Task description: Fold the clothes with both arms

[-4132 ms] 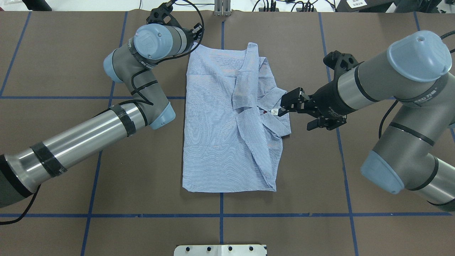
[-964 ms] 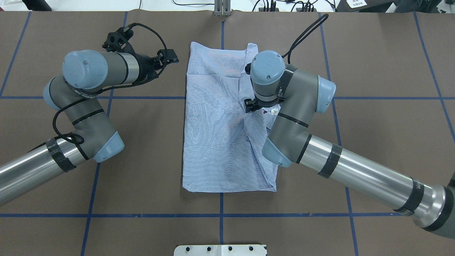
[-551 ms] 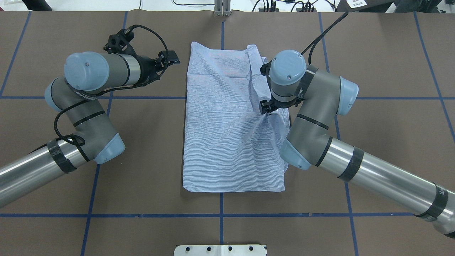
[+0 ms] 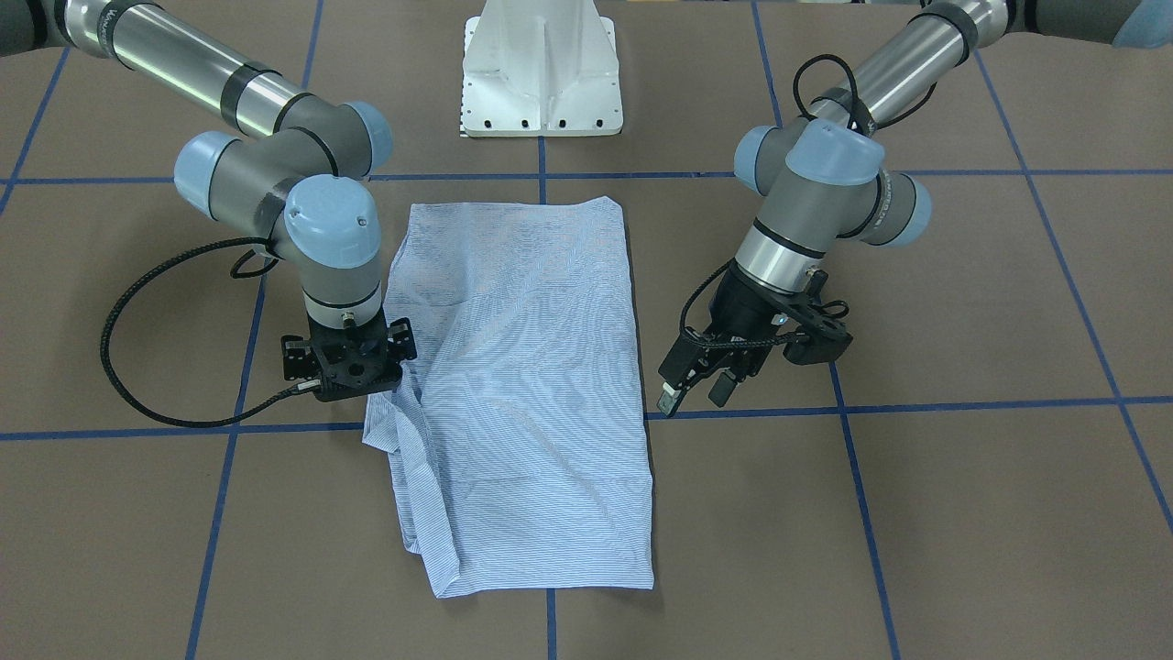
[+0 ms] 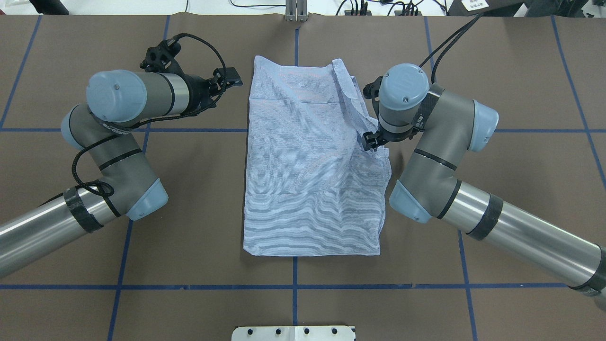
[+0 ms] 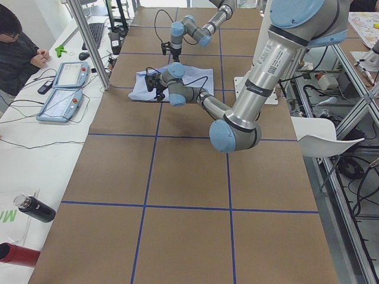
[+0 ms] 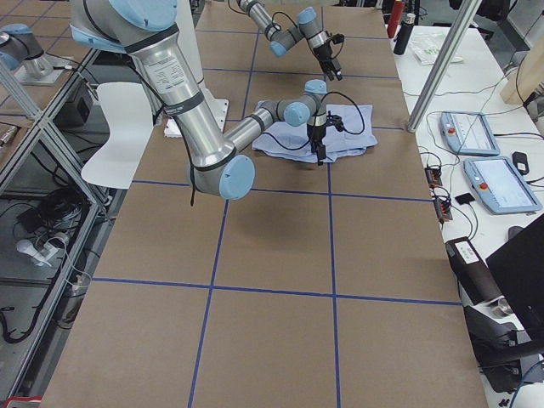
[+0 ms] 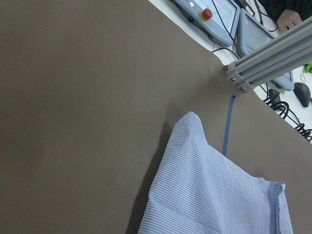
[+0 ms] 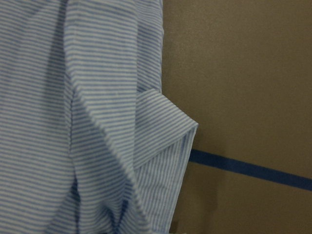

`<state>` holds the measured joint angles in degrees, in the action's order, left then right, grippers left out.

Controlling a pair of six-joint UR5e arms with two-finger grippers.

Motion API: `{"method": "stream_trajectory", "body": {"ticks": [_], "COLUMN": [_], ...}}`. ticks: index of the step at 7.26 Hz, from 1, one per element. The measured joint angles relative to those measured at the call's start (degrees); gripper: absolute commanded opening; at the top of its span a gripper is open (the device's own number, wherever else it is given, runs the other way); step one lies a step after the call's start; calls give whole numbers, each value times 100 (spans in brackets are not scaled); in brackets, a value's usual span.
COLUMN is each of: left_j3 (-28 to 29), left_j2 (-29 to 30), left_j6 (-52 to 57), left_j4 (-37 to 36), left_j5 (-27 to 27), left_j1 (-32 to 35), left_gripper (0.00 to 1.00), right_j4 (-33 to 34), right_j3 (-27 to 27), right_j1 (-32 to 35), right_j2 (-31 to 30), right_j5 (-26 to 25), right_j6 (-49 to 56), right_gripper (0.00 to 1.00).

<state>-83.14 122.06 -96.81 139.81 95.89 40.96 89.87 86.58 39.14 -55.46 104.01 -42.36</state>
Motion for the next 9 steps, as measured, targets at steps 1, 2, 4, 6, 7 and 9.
{"method": "stream_trajectory", "body": {"ticks": [1,2,4,6,7,9], "left_j3": [-42,-68,-136,-258,-299,-347], "left_j2": [-3,-6,-7,-7,-9,-12], "left_j6": [-6,-6,-4,-4,-2,4], "left_j4": [-2,0,2,2,2,2], "left_j5": [0,0,0,-6,-8,-9], "left_j1": [-5,-7,-9,-9,-9,-9], "left_gripper": [100,100,100,100,100,100], "right_j4": [-25,-46,-216,-899,-1098,-1204], "right_j3": [112,218,199,-501,-895,-1315], "right_j1": [80,134,162,148,138,126], "right_j2": [-7,3,100,419,644,887], "right_j5": [142,247,291,264,243,171], "right_j6": [34,38,9,-15,1,95], "right_gripper": [100,100,100,100,100,100]}}
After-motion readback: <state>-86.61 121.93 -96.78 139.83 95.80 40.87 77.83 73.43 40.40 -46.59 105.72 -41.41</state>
